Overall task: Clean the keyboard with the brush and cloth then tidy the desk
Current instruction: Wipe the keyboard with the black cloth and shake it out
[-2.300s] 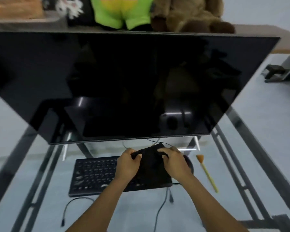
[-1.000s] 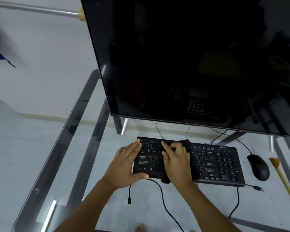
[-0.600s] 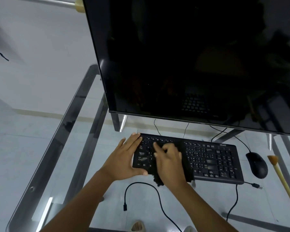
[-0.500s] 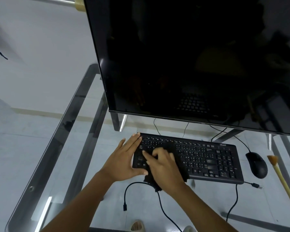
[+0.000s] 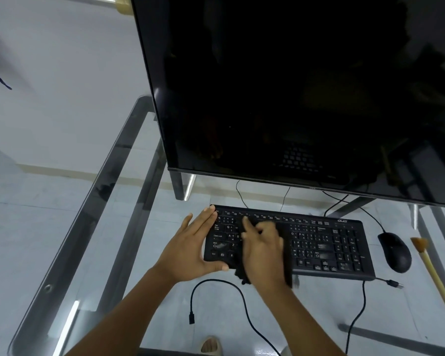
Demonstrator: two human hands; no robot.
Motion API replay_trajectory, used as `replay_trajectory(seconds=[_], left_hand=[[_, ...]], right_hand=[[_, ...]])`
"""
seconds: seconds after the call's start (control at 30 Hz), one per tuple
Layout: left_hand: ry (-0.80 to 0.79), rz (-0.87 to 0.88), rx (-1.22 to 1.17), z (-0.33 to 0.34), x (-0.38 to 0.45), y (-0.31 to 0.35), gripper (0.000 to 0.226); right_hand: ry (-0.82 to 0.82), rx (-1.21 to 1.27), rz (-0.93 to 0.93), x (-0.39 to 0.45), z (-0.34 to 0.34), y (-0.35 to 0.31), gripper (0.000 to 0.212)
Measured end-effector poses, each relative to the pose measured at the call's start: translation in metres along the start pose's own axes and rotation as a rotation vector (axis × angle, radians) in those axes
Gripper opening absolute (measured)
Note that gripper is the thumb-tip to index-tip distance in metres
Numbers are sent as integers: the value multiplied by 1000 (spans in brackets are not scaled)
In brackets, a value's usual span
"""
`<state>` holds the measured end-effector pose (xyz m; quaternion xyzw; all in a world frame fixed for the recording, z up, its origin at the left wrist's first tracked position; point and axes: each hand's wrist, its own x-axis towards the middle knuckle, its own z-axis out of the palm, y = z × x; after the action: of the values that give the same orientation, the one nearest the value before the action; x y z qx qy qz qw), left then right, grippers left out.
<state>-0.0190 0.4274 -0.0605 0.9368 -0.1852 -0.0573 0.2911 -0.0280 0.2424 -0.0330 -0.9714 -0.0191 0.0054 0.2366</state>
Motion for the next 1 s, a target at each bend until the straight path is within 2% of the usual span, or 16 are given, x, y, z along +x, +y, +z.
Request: replay_trajectory(seconds=[0.1, 0.17, 0.2, 0.27, 0.3, 0.33, 0.4, 0.43, 0.47, 0.57, 0.67, 0.7, 0.8, 0.83, 0.93, 1.0], left_hand=[[8, -3, 12, 2, -1, -1, 113], [2, -10, 20, 2, -1, 2, 114], [1, -14, 27, 1, -1, 3, 116], [0, -32, 26, 0, -1, 3, 117], [0, -37, 20, 0, -2, 2, 117], [-3, -39, 7, 0, -2, 2, 116], [-7, -51, -36, -1, -1, 5, 118], [-2, -59, -55, -2, -1, 8, 120], [5, -69, -71, -3, 0, 11, 121], [15, -99, -76, -5, -3, 10, 123], [9, -81, -70, -8, -4, 12, 122], [-1, -95, -77, -9, -3, 13, 123], [-3, -133, -96, -10, -4, 15, 125], [4, -130, -94, -9, -4, 14, 125], [9, -84, -82, -12, -4, 15, 122], [11, -97, -83, -12, -5, 17, 123]], right_hand=[[-42, -54, -141, 2, 10, -18, 27], [-32, 84, -32, 11, 10, -11, 14], [20, 94, 73, 18, 6, -2, 20], [109, 102, 152, 22, 2, 2, 24], [77, 159, 135, 20, 4, -4, 16], [2, 228, 87, 15, 1, -18, 17], [-110, 247, 11, 12, 1, -31, 33], [-100, 264, 26, 17, 3, -25, 29], [-51, 294, 102, 25, 5, -16, 19], [-2, 298, 224, 33, 6, -18, 15], [-101, 490, 222, 24, 8, -41, 36], [-105, 517, 246, 26, 5, -37, 37], [46, 588, 413, 44, 0, -21, 27], [50, 546, 364, 43, 1, -23, 27], [-81, 361, 114, 32, 8, -42, 36], [-68, 235, 37, 33, 2, -23, 33]])
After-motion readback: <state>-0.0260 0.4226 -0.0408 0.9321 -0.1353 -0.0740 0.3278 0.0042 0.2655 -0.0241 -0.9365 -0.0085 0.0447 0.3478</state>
